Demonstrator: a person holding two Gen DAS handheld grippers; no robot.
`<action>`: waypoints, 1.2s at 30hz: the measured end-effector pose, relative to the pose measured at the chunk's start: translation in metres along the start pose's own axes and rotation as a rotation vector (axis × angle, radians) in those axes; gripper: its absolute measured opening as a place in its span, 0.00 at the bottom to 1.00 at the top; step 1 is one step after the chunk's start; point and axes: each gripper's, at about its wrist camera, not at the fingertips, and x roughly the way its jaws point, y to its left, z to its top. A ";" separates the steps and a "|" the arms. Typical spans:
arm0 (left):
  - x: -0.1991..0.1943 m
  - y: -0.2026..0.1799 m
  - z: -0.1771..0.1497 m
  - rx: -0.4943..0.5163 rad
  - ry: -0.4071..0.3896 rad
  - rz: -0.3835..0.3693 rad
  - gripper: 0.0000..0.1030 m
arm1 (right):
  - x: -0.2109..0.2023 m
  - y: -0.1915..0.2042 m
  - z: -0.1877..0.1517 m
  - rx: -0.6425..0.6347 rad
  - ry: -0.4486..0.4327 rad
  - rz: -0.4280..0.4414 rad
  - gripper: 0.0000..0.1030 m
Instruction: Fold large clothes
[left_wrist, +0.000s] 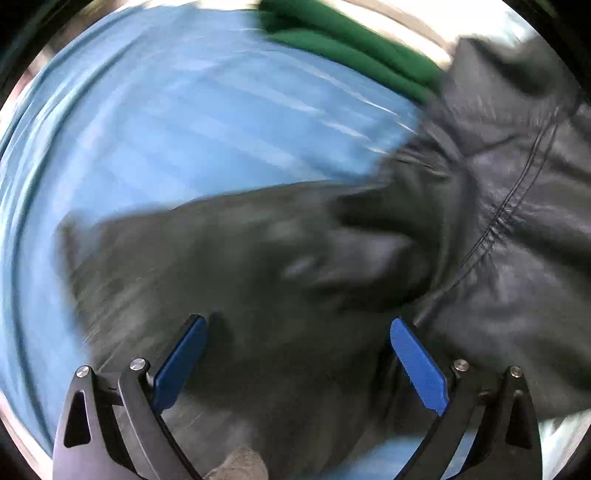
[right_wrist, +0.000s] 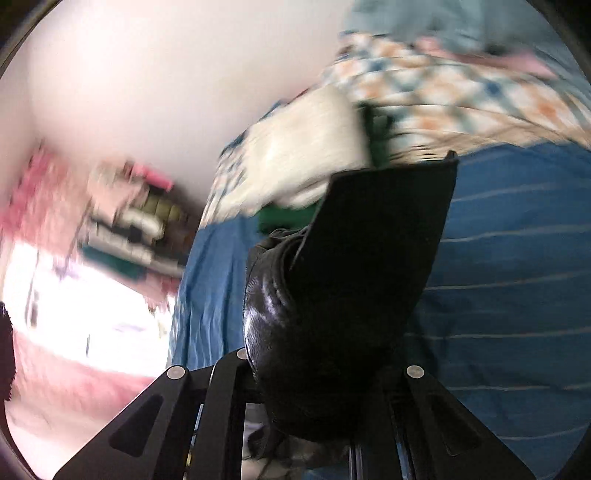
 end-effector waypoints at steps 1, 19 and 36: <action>-0.019 0.029 -0.013 -0.064 -0.007 0.006 0.99 | 0.011 0.016 -0.006 -0.030 0.030 0.010 0.13; -0.141 0.249 -0.167 -0.530 -0.031 0.320 0.99 | 0.219 0.147 -0.240 -0.451 0.762 -0.059 0.59; -0.130 0.199 -0.098 -0.442 -0.173 0.260 0.99 | 0.300 0.072 -0.136 -0.373 0.831 -0.229 0.33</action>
